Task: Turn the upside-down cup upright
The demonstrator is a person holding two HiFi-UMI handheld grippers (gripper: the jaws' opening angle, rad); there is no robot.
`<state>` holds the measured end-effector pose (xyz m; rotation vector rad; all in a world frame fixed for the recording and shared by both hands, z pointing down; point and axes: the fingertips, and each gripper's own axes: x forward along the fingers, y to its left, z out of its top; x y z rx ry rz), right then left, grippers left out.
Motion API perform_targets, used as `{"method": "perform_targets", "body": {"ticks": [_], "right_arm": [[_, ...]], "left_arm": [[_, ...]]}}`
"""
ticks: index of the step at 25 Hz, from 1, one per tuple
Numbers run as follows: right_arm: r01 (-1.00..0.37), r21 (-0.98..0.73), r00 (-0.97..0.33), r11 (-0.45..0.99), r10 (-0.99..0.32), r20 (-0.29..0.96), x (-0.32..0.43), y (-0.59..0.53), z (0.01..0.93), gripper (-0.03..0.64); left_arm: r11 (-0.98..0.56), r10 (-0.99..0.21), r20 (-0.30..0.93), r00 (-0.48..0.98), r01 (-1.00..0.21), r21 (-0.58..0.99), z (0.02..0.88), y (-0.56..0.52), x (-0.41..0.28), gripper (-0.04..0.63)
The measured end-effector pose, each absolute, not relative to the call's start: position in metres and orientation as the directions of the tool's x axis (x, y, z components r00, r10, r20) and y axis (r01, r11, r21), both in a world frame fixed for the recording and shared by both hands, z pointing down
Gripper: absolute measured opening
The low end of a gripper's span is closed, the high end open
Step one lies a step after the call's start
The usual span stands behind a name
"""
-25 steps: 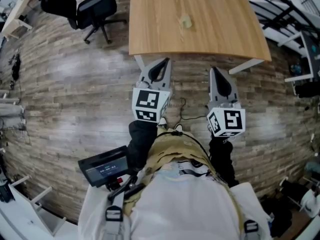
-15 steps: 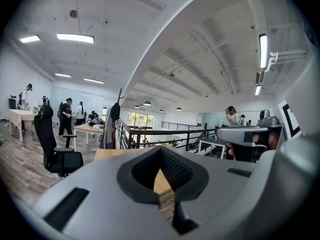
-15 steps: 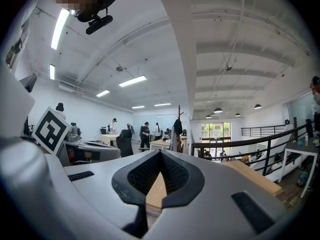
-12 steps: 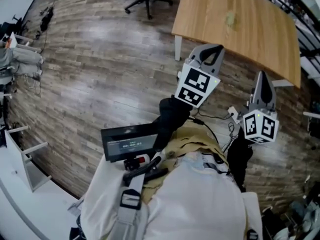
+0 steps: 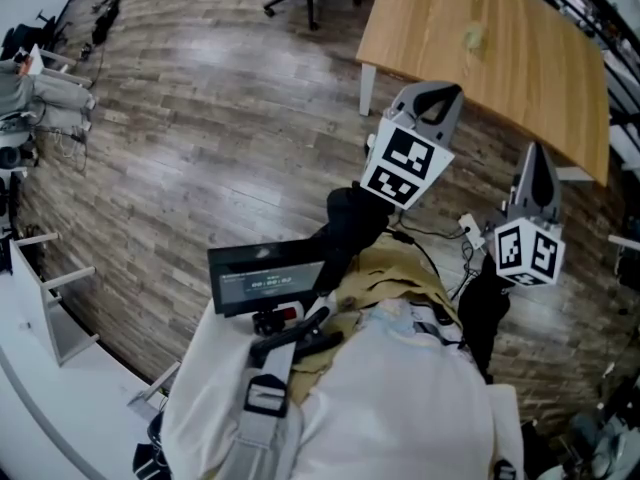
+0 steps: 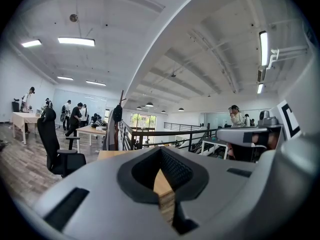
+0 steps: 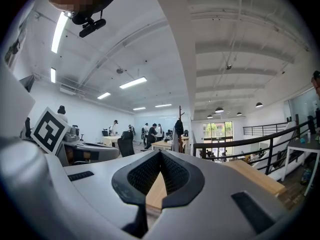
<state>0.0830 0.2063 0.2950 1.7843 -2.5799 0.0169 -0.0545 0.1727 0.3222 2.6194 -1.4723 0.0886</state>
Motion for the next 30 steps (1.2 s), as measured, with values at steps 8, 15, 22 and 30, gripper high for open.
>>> {"method": "perform_targets", "body": {"ticks": [8,15,22,30], "right_arm": [[-0.935,-0.016,-0.356,0.355,-0.934,0.037,0.076,0.203,0.307,0.021],[-0.943,-0.024,-0.332,0.331,-0.941,0.068,0.081,0.203,0.327,0.021],[-0.950,-0.020,-0.313,0.313,-0.945,0.097,0.053,0.182,0.337,0.021],[-0.949,-0.022,-0.316,0.315,-0.941,0.120,0.062,0.135,0.351,0.021]], "left_arm": [[-0.503,-0.848,0.133,0.513,-0.858,0.102,0.333,0.176,-0.063,0.002],[-0.478,-0.855,0.166,0.492,-0.870,0.117,0.355,0.177,-0.078,0.002],[-0.493,-0.841,0.186,0.508,-0.862,0.122,0.363,0.154,-0.106,0.002],[-0.485,-0.839,0.208,0.503,-0.864,0.133,0.375,0.112,-0.098,0.002]]}}
